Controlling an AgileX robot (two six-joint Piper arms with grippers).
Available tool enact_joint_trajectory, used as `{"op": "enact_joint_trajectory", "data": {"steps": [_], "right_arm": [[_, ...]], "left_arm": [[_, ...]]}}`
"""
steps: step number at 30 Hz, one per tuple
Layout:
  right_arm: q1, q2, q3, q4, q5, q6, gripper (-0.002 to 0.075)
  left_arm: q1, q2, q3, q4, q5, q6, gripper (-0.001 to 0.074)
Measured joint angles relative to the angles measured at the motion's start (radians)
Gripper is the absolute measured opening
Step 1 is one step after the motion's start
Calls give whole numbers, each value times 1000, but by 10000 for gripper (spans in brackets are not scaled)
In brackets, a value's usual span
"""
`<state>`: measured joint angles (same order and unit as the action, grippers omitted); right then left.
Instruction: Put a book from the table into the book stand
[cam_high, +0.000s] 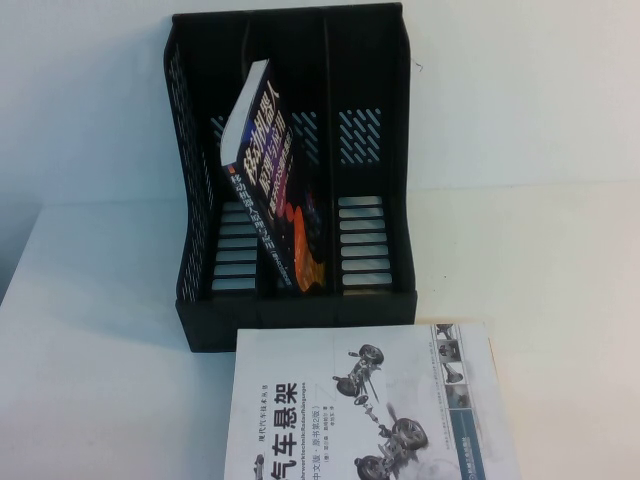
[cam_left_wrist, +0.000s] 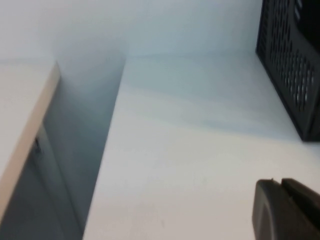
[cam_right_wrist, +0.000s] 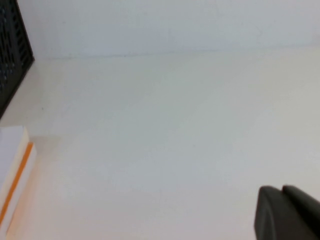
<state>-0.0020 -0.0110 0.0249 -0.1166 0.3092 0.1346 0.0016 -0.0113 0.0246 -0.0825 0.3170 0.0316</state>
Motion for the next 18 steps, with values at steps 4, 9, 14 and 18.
{"op": "enact_joint_trajectory", "data": {"steps": [4, 9, 14, 18], "right_arm": [[0, 0, 2, 2, -166, -5, -2], [0, 0, 2, 2, -474, -5, -2], [0, 0, 2, 2, -770, -5, -2], [0, 0, 2, 2, -963, -5, -2]], "left_arm": [[0, 0, 0, 0, -159, 0, -3], [0, 0, 0, 0, -472, 0, -3], [0, 0, 0, 0, -738, 0, -3], [0, 0, 0, 0, -845, 0, -3]]}}
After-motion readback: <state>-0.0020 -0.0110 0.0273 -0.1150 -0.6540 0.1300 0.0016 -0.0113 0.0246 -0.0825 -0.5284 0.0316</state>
